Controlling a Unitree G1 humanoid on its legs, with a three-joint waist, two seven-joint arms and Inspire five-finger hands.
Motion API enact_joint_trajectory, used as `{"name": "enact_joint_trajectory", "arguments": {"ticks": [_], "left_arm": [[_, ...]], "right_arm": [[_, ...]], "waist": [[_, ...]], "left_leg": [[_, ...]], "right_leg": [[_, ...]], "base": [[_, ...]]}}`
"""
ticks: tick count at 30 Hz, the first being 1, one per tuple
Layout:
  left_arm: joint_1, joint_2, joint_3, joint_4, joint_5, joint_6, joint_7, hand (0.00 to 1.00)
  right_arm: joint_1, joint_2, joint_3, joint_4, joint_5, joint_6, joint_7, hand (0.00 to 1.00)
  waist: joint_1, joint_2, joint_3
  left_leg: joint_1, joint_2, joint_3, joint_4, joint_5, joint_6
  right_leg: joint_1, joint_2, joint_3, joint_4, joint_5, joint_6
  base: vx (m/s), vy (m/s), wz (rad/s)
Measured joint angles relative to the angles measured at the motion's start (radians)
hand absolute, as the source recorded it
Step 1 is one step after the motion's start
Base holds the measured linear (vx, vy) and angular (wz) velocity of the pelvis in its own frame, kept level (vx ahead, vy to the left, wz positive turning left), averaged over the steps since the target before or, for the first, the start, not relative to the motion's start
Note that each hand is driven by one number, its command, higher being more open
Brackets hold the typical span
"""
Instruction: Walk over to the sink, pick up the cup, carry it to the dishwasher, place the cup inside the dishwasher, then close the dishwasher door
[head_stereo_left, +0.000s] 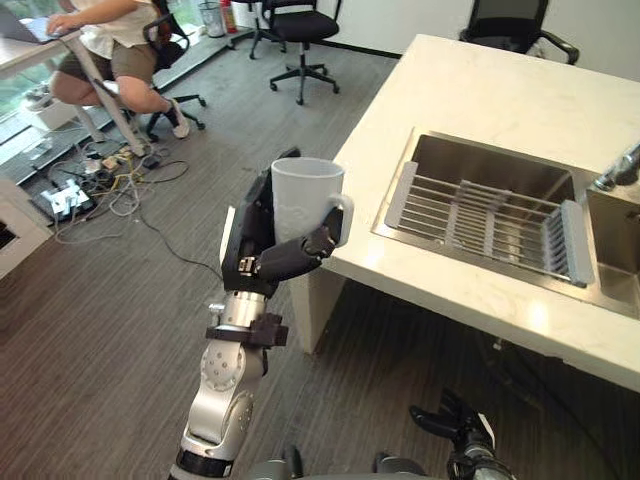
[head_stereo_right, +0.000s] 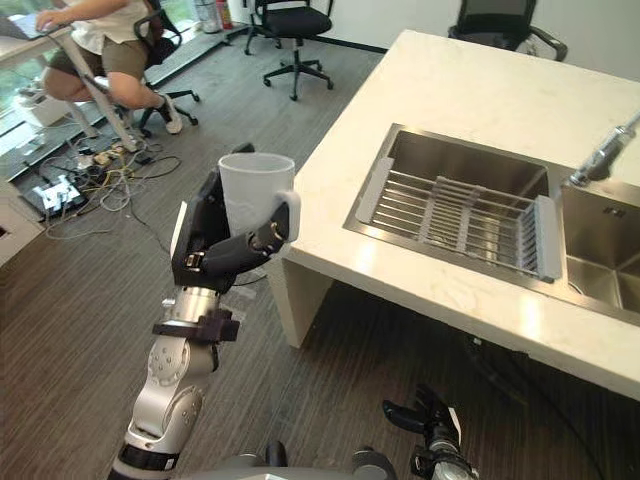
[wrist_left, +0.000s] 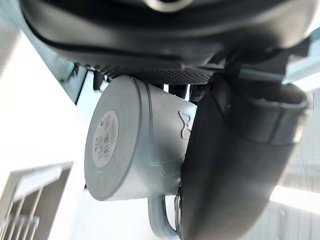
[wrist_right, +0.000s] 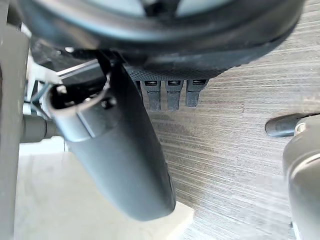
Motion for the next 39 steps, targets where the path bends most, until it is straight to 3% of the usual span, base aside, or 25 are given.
{"name": "enact_joint_trajectory", "arguments": {"ticks": [2,4,5,6,7,11,13,14,15,16,17,19,22,25,26,28,31,39], "left_arm": [[0.007,-0.013,0.003,-0.033,0.000,0.002,0.008,0.30],[0.007,-0.016,0.003,-0.053,0.000,0.003,0.008,0.30],[0.009,-0.019,0.014,-0.069,0.000,-0.001,0.009,0.30],[0.010,-0.020,0.025,-0.074,-0.001,-0.001,0.010,0.30],[0.015,-0.020,0.028,-0.080,-0.003,-0.002,0.009,0.30],[0.096,-0.035,0.044,-0.100,-0.010,-0.007,0.006,0.30],[0.116,-0.036,0.041,-0.101,-0.009,-0.006,-0.003,0.30],[0.119,-0.033,0.041,-0.100,-0.009,0.000,-0.003,0.30],[0.118,-0.033,0.040,-0.102,-0.008,0.004,-0.004,0.30],[0.117,-0.029,0.035,-0.102,-0.008,0.003,-0.006,0.30],[0.117,-0.024,0.031,-0.102,-0.008,0.002,-0.006,0.30],[0.115,-0.010,0.017,-0.100,-0.009,0.000,-0.007,0.30],[0.106,-0.009,-0.026,-0.084,-0.009,0.000,-0.009,0.30],[0.108,-0.010,-0.038,-0.106,-0.009,-0.001,-0.014,0.30],[0.118,-0.014,-0.034,-0.127,-0.009,0.000,-0.014,0.30],[0.123,-0.016,-0.028,-0.160,-0.009,-0.002,-0.015,0.30],[0.129,-0.022,-0.026,-0.177,-0.010,-0.009,-0.034,0.30],[0.173,-0.025,0.024,-0.156,-0.009,-0.009,-0.035,0.30]], "right_arm": [[0.002,-0.004,0.000,-0.015,0.000,-0.001,-0.005,0.90],[0.002,-0.012,-0.007,-0.015,-0.001,-0.001,-0.011,0.90],[0.001,-0.022,-0.010,-0.016,-0.003,-0.001,-0.021,0.90],[-0.001,-0.035,-0.009,-0.035,-0.013,-0.001,-0.029,0.90],[0.000,-0.047,-0.009,-0.051,-0.025,-0.002,-0.034,0.90],[-0.051,-0.080,-0.010,-0.060,-0.063,-0.001,-0.036,0.90],[-0.065,-0.070,-0.006,-0.049,-0.071,0.001,-0.033,0.90],[-0.065,-0.063,0.000,-0.041,-0.075,0.004,-0.027,0.90],[-0.063,-0.051,0.012,-0.020,-0.078,0.007,-0.022,0.90],[-0.061,-0.044,0.014,-0.012,-0.078,0.008,-0.018,0.90],[-0.047,-0.034,0.029,-0.010,-0.078,0.009,-0.016,0.90],[-0.030,-0.021,0.044,-0.010,-0.077,0.009,-0.011,0.90],[0.010,-0.013,0.052,-0.018,-0.078,0.010,-0.010,0.90],[0.063,0.007,0.059,-0.108,-0.080,0.024,-0.009,0.90],[0.066,0.007,0.072,-0.148,-0.083,0.024,-0.006,0.90],[0.070,0.008,0.081,-0.211,-0.094,0.021,0.002,0.90],[0.075,0.002,0.076,-0.264,-0.120,0.005,0.001,0.90],[0.118,0.003,0.096,-0.194,-0.160,0.006,0.001,0.90]], "waist": [[-0.001,0.001,0.000],[-0.003,0.003,0.002],[0.004,0.007,0.003],[0.002,0.017,0.003],[-0.004,0.024,0.001],[-0.012,0.025,0.009],[-0.014,0.020,0.014],[-0.016,0.023,0.016],[-0.025,0.028,0.024],[-0.031,0.028,0.027],[-0.033,0.031,0.032],[-0.042,0.029,0.032],[-0.044,0.025,0.030],[-0.025,-0.004,0.026],[-0.008,-0.003,0.022],[0.012,-0.007,0.015],[0.018,-0.017,-0.004],[0.039,-0.024,-0.045]], "left_leg": [[-0.043,-0.005,-0.039,-0.009,0.036,-0.027],[-0.059,0.009,0.047,-0.033,0.054,-0.029],[-0.080,0.074,0.254,0.006,0.018,0.016],[-0.086,0.147,0.433,0.071,-0.003,0.023],[-0.085,0.173,0.494,0.104,0.001,0.022],[-0.083,0.089,0.476,0.121,-0.058,0.062],[-0.068,0.060,0.454,0.134,-0.079,0.084],[-0.054,0.044,0.423,0.143,-0.094,0.097],[-0.027,0.032,0.380,0.135,-0.101,0.108],[-0.017,0.029,0.356,0.133,-0.103,0.107],[0.001,0.022,0.312,0.117,-0.097,0.099],[0.015,-0.002,0.242,0.096,-0.091,0.104],[0.044,-0.052,0.147,0.094,-0.084,0.115],[0.067,-0.076,0.152,0.110,-0.109,0.107],[0.064,-0.055,0.152,0.133,-0.129,0.084],[0.055,-0.024,0.156,0.159,-0.156,0.072],[0.055,0.014,0.150,0.168,-0.173,0.050],[0.077,0.021,0.151,0.115,-0.151,0.047]], "right_leg": [[0.006,-0.004,-0.085,-0.002,-0.001,0.000],[0.025,-0.018,-0.140,-0.008,-0.003,-0.003],[0.047,-0.018,-0.193,-0.013,-0.006,-0.004],[0.068,-0.020,-0.241,-0.013,-0.010,0.001],[0.081,-0.030,-0.272,-0.005,-0.022,0.013],[0.056,-0.149,-0.297,0.177,-0.085,0.006],[0.001,-0.211,-0.266,0.354,-0.068,-0.015],[-0.038,-0.226,-0.199,0.463,-0.022,-0.048],[-0.091,-0.213,-0.079,0.584,0.052,-0.052],[-0.103,-0.189,-0.032,0.611,0.020,-0.034],[-0.123,-0.126,0.045,0.612,-0.055,-0.029],[-0.159,-0.049,0.138,0.554,-0.121,-0.029],[-0.175,0.044,0.305,0.378,-0.149,-0.012],[-0.172,0.040,0.300,0.253,-0.031,0.027],[-0.145,0.054,0.294,0.226,-0.033,0.031],[-0.113,0.075,0.280,0.168,-0.033,0.031],[-0.073,0.107,0.265,0.100,-0.020,0.012],[-0.034,0.120,0.268,0.003,0.020,0.000]], "base": [[-0.03,-0.097,1.31],[-0.06,-0.005,1.35],[-0.05,0.018,1.26],[-0.02,0.044,1.42],[0.02,0.064,0.99],[0.01,0.210,0.57],[0.07,0.251,0.58],[0.14,0.186,0.74],[0.16,0.172,0.85],[0.16,0.146,1.02],[0.13,0.100,0.84],[0.18,0.078,1.18],[0.22,0.014,1.26],[0.21,-0.068,0.88],[0.15,-0.121,0.23],[0.10,-0.144,-0.12],[0.06,-0.130,-0.03],[0.02,-0.026,-0.02]]}}
